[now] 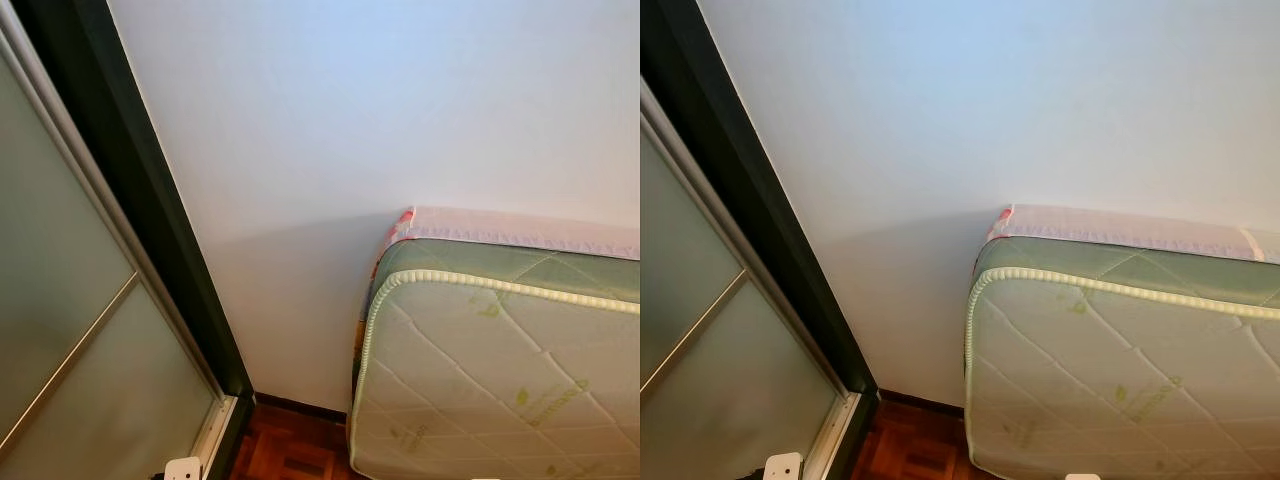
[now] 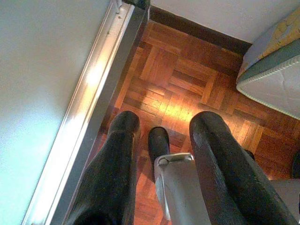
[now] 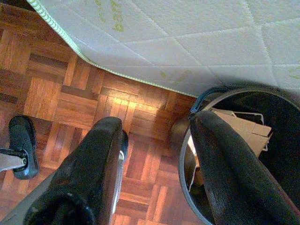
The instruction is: Clean up the room
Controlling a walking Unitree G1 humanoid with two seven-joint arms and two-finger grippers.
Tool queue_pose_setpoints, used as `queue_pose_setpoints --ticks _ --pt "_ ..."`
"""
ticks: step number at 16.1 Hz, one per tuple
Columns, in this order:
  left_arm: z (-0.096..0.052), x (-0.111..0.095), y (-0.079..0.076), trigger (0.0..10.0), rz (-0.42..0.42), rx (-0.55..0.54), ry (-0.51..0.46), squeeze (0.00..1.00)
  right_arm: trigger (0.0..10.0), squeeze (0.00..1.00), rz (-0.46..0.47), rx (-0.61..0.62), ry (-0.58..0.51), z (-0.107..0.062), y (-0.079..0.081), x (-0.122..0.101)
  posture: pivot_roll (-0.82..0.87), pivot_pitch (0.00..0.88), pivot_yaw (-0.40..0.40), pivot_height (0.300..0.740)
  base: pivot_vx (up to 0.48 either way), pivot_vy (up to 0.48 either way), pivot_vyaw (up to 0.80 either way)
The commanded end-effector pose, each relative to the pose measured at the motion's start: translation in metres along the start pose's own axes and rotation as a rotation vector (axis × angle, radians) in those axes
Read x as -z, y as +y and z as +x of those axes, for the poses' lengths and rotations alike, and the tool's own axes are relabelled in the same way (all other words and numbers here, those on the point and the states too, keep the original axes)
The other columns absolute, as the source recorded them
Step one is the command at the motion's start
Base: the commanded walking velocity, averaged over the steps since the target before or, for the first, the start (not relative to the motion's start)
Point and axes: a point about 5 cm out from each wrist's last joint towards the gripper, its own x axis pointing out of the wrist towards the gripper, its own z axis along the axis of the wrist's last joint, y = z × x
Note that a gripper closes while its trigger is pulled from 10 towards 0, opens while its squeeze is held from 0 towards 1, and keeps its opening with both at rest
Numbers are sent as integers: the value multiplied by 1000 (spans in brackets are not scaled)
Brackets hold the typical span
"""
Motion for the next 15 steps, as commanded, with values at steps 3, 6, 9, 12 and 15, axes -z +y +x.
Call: queue_pose_setpoints --ticks 3,6,9,12,15 --pt "-2 -2 36 10000 147 -22 159 0 10000 0 127 -39 -52 8 12 -29 -1 197 30 740 0 0 0" --pt "-2 -2 36 10000 147 -22 159 0 10000 0 127 -39 -52 8 12 -29 -1 197 30 740 0 0 0" --pt "-4 16 14 10000 204 35 194 0 10000 0 139 -73 -38 8 16 -26 33 110 40 740 0 0 0" --pt "-5 20 12 10000 214 44 201 0 10000 0 140 -78 -36 8 17 -26 37 107 38 740 0 0 0" --pt "-6 20 18 10000 226 38 212 0 10000 0 150 -84 -34 8 17 -27 38 111 38 740 0 0 0"
